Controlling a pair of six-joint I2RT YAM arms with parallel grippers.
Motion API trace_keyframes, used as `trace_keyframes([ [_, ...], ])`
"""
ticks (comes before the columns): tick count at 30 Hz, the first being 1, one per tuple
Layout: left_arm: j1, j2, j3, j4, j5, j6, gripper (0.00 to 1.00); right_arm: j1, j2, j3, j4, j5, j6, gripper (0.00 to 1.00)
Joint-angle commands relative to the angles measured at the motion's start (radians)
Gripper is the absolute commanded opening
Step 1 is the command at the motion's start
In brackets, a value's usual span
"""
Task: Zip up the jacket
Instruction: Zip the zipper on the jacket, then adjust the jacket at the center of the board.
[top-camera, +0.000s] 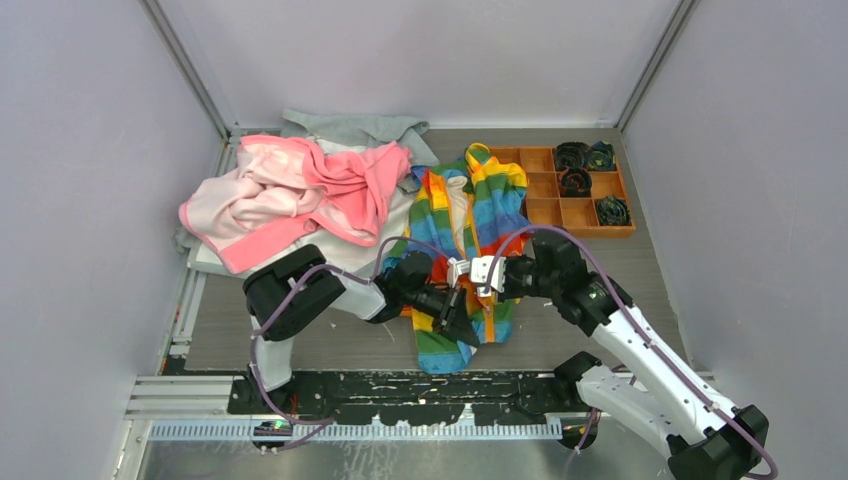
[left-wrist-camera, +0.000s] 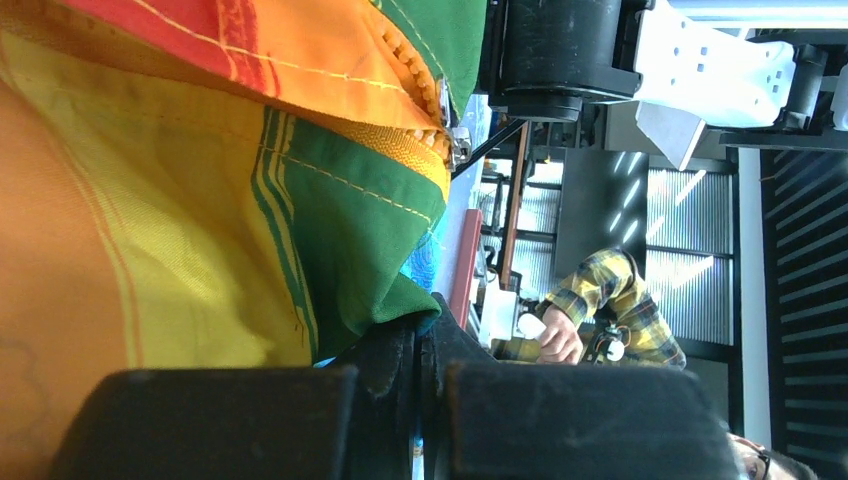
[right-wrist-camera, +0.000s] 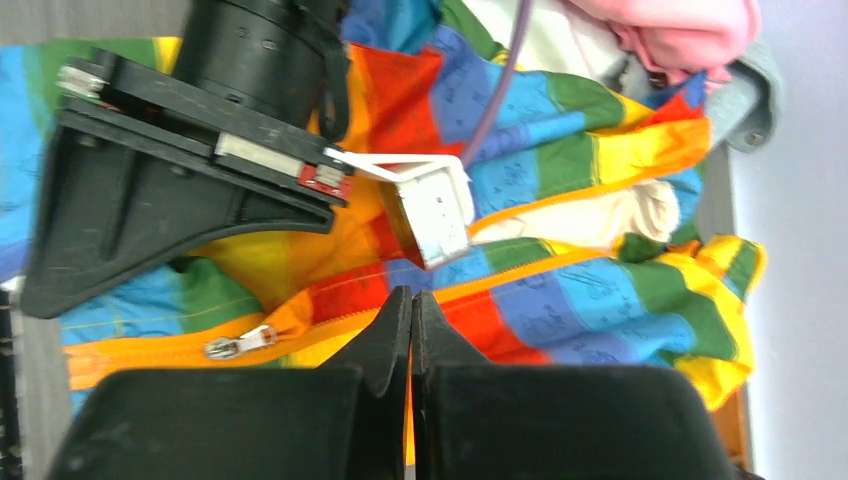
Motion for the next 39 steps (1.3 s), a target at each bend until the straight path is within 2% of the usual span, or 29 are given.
trace_keyframes([
  [1,-0.013,-0.039,-0.003,-0.016,0.004,0.033,0.00,-0.004,0.011,0.065,-0.136,-0.151,0.041,0.01],
  [2,-0.014,-0.033,-0.002,-0.016,0.001,0.034,0.00,-0.006,0.010,0.062,-0.155,-0.173,0.072,0.04],
  [6,-0.018,-0.010,-0.013,0.006,-0.017,0.027,0.00,-0.035,0.013,0.055,-0.208,-0.242,0.143,0.30],
  [8,-0.020,-0.007,-0.024,0.026,-0.031,0.019,0.00,-0.068,0.034,0.070,-0.253,-0.273,0.108,0.36],
  [10,-0.020,-0.011,-0.034,0.032,-0.049,0.017,0.00,-0.103,0.070,0.095,-0.311,-0.301,0.055,0.40],
  [14,-0.021,-0.028,-0.055,0.061,-0.106,0.014,0.07,-0.140,0.138,0.156,-0.434,-0.315,-0.065,0.48],
  [18,-0.023,-0.064,-0.086,0.092,-0.181,0.021,0.19,-0.145,0.223,0.251,-0.593,-0.273,-0.170,0.49],
  [22,-0.023,-0.142,-0.120,0.057,-0.266,0.062,0.36,-0.156,0.272,0.318,-0.662,-0.250,-0.177,0.50],
  [25,-0.023,-0.248,-0.145,-0.053,-0.349,0.148,0.42,-0.156,0.278,0.329,-0.647,-0.256,-0.095,0.51],
  [28,-0.023,-0.388,-0.147,-0.236,-0.444,0.262,0.44,-0.158,0.277,0.328,-0.629,-0.253,0.010,0.53],
  [31,-0.022,-0.529,-0.124,-0.428,-0.578,0.390,0.47,-0.161,0.271,0.328,-0.579,-0.207,0.173,0.58],
  [33,-0.023,-0.597,-0.100,-0.529,-0.679,0.461,0.51,-0.163,0.271,0.339,-0.570,-0.179,0.225,0.60],
  [37,-0.018,-0.646,-0.036,-0.672,-0.865,0.548,0.66,-0.175,0.283,0.379,-0.573,-0.129,0.325,0.61],
  [39,-0.012,-0.629,0.001,-0.730,-0.990,0.529,0.72,-0.183,0.300,0.407,-0.581,-0.104,0.373,0.61],
])
